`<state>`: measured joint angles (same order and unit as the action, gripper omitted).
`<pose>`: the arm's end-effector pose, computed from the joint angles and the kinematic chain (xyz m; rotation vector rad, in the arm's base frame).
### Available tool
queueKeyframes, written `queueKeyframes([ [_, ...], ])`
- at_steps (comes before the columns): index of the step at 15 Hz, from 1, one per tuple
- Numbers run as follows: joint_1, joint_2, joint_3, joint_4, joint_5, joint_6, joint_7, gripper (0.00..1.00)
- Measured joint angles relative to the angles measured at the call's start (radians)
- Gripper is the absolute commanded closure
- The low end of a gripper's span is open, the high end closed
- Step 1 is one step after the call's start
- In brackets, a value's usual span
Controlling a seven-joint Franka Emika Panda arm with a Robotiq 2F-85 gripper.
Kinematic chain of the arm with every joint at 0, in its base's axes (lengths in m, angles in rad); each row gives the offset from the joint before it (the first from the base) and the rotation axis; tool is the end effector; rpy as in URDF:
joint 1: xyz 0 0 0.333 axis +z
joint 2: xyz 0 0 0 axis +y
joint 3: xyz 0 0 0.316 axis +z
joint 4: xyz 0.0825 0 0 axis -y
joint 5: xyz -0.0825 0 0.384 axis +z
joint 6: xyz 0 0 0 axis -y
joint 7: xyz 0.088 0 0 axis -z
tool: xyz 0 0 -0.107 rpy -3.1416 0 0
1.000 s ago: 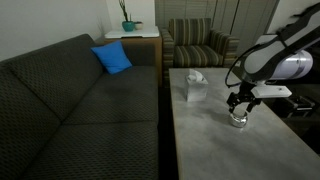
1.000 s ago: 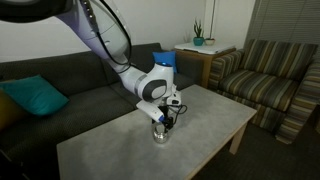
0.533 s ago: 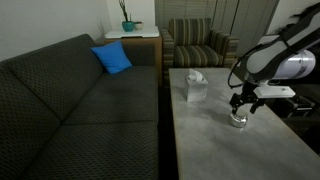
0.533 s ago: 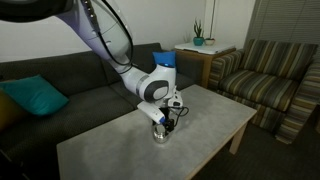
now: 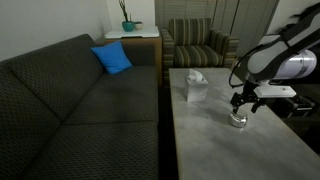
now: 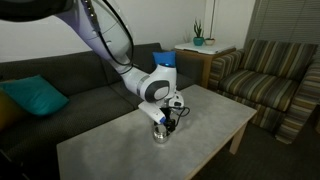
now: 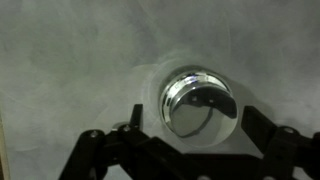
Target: Remove the lid from the silver object.
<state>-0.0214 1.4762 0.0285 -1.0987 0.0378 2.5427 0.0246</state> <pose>0.6828 -0.0007 -0.1086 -3.0900 0.1150 0.0506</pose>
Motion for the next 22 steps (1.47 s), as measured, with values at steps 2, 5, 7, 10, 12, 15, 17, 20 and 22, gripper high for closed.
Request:
queueKeyframes([
  [2,0.0,-0.001,0.0,0.001,0.0,0.008,-0.009,0.0],
  [5,0.0,-0.002,0.0,0.003,0.0,0.009,-0.014,0.0],
  [7,0.002,-0.003,-0.003,-0.003,0.0,0.03,-0.004,0.0],
  [10,0.042,-0.03,-0.044,-0.091,-0.001,0.242,0.078,0.0],
  [12,0.11,-0.06,-0.109,-0.184,-0.001,0.405,0.172,0.0],
  [15,0.232,-0.108,-0.221,-0.323,0.011,0.553,0.312,0.0],
  [17,0.279,-0.134,-0.258,-0.385,0.026,0.59,0.346,0.0],
  [20,0.272,-0.149,-0.249,-0.401,0.045,0.584,0.322,0.0],
  [22,0.222,-0.158,-0.205,-0.386,0.043,0.54,0.266,0.0],
])
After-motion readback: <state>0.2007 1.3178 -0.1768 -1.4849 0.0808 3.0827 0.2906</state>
